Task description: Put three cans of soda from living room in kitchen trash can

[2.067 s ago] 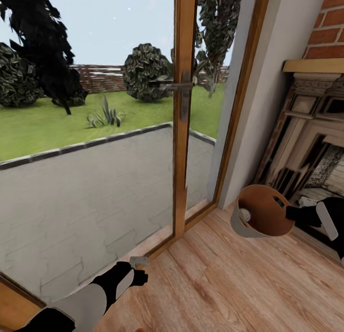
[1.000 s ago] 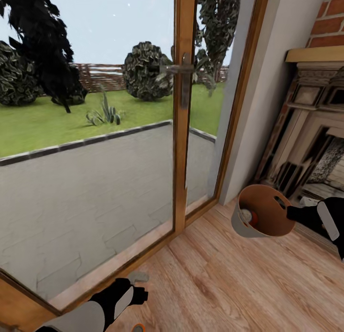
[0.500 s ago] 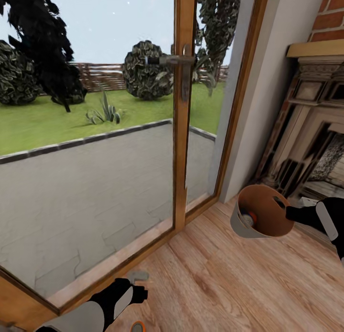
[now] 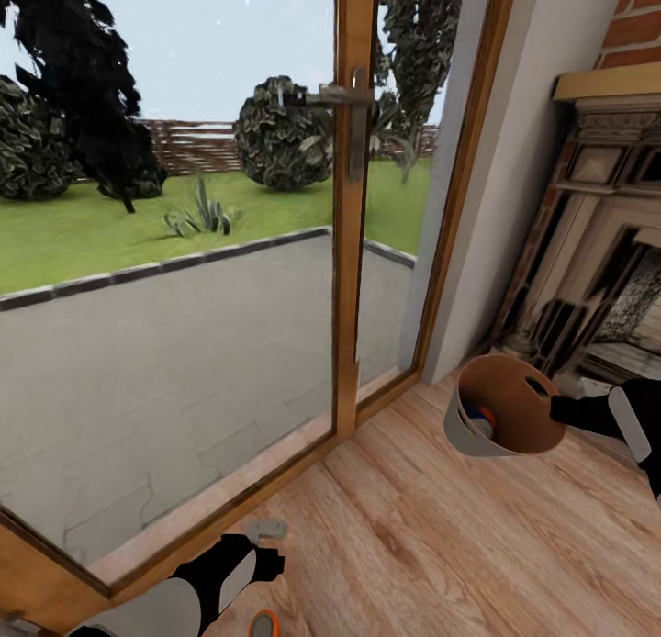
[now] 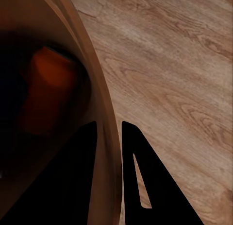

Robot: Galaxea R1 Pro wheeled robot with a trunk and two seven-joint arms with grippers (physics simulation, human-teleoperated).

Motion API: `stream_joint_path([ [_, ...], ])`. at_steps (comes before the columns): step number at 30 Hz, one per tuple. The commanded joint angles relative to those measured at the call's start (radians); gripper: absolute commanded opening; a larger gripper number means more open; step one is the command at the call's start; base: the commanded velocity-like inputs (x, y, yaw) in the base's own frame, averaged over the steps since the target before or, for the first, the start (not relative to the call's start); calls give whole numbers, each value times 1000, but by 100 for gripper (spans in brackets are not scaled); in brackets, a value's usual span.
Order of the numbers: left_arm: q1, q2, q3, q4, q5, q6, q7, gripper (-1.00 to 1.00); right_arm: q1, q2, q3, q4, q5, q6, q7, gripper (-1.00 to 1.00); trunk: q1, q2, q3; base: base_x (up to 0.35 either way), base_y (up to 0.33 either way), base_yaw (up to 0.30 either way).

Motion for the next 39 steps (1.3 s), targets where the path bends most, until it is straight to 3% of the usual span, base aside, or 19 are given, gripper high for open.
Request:
stream_joint_path([
  [1,0,0,0,0,0,0,0,100,-1,0,-1,-1,-22,0,5,-100,4,-7,-3,0,0,0],
  [24,0,0,0,1,-3,-1,-1,100,-9,6,5,36,-21,0,-5,-100,92,-168,-75,0,0,0],
  [33,1,0,0,1,-3,-1,-1,100,-175,-10,42,237,-8,0,-10,-100,127,-231,-103,0,0,0],
  [34,1,0,0,1,-3,-1,-1,100,-217,-12,47,280,9,0,-10,-100,130,-238,-106,0,0,0],
  [39,2,0,0,1,-4,-1,-1,100,-277,-13,51,344,64,0,-10,-100,150,-273,-122,0,0,0],
])
